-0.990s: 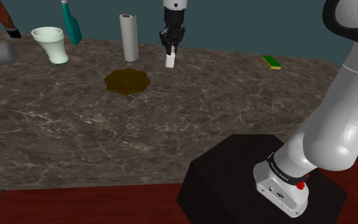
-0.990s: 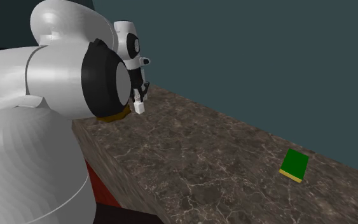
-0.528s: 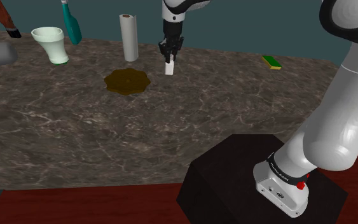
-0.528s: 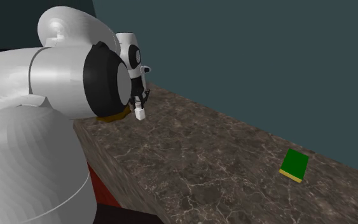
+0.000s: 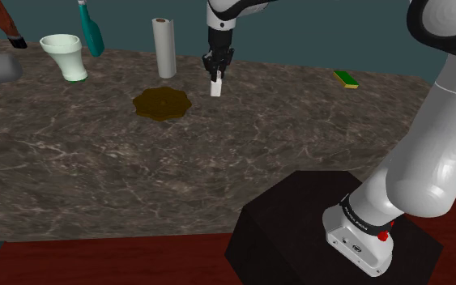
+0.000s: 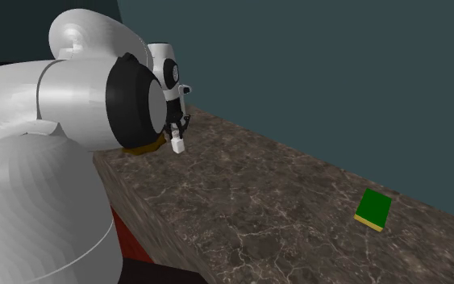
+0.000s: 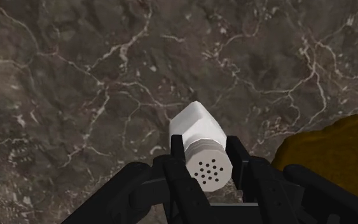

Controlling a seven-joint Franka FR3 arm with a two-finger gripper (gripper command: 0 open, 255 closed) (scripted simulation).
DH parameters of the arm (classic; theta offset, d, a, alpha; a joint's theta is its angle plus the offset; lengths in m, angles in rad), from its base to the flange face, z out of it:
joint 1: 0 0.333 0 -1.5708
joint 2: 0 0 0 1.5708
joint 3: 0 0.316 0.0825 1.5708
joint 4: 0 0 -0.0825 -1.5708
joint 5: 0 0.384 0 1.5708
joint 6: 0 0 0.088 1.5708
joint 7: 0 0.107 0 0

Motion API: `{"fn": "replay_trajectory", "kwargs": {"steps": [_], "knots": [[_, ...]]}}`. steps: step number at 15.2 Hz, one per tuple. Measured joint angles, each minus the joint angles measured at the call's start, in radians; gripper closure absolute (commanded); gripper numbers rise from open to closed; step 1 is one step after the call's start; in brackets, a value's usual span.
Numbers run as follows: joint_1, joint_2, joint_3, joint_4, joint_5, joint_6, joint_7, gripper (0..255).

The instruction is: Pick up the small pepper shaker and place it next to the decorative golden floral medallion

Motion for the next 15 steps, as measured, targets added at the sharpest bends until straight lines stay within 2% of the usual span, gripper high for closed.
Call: {"fn": "replay_trajectory", "kwargs": {"steps": [6,11,15], "knots": [[0.0,0.0,0.0,0.0,0.0,0.0,0.0,0],[0.001,-0.013,0.0,0.097,0.001,-0.108,-0.002,0],[0.002,-0.012,0.001,0.11,0.001,-0.122,-0.001,0]]}}
